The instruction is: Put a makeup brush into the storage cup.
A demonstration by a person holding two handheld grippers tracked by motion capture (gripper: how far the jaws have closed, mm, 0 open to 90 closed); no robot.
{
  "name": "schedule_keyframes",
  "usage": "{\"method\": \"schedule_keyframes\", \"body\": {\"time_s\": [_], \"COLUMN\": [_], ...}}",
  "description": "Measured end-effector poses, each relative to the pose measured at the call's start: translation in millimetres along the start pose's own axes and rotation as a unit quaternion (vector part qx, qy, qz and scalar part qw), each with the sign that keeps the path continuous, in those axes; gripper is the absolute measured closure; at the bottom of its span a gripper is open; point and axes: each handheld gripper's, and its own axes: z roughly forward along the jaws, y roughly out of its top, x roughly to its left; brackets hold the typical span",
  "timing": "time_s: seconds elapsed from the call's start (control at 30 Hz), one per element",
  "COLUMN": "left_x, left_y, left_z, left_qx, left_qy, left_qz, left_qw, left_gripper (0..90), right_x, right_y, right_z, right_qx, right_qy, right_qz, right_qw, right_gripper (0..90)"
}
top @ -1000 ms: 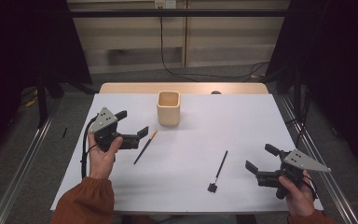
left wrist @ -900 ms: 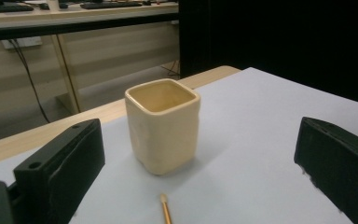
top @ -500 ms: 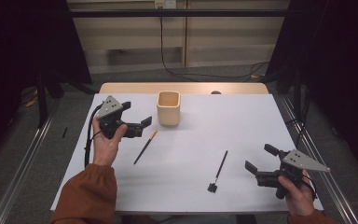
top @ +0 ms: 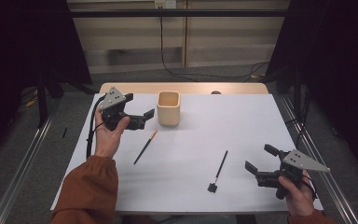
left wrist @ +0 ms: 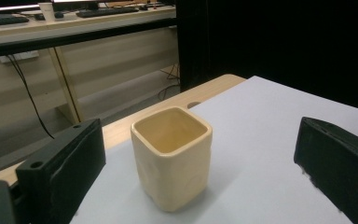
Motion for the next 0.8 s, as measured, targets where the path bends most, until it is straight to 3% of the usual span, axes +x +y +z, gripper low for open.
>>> {"method": "schedule_keyframes", "body": {"time_s": [0.23,0.47,0.57,0.63,0.8], "left_x": [2.7,0.9,2.4,6.3,12.5], "left_y": [2.4,0.8,-0.1,-3.0,-9.3], "left_z": [4.7,7.0,11.1,14.9,19.0], "left_qx": [0.041,0.102,0.146,0.184,0.235], "left_qy": [-0.008,-0.022,-0.027,-0.041,-0.039], "left_qz": [-0.004,0.000,-0.004,-0.014,-0.022], "left_qw": [0.9991,0.9945,0.9889,0.9819,0.9709], "left_gripper": [2.2,3.7,4.0,4.1,4.8], "right_x": [0.0,0.5,0.4,0.6,1.8], "right_y": [0.0,-0.2,-0.2,-0.3,-0.2], "right_z": [0.5,0.7,0.9,0.7,0.7], "right_qx": [0.002,0.004,0.003,0.004,0.002], "right_qy": [0.001,0.003,0.003,0.004,0.006], "right_qz": [-0.006,-0.004,-0.005,-0.006,-0.003], "right_qw": [1.0000,1.0000,1.0000,1.0000,1.0000], "right_gripper": [1.6,1.6,1.6,1.5,1.6]}}
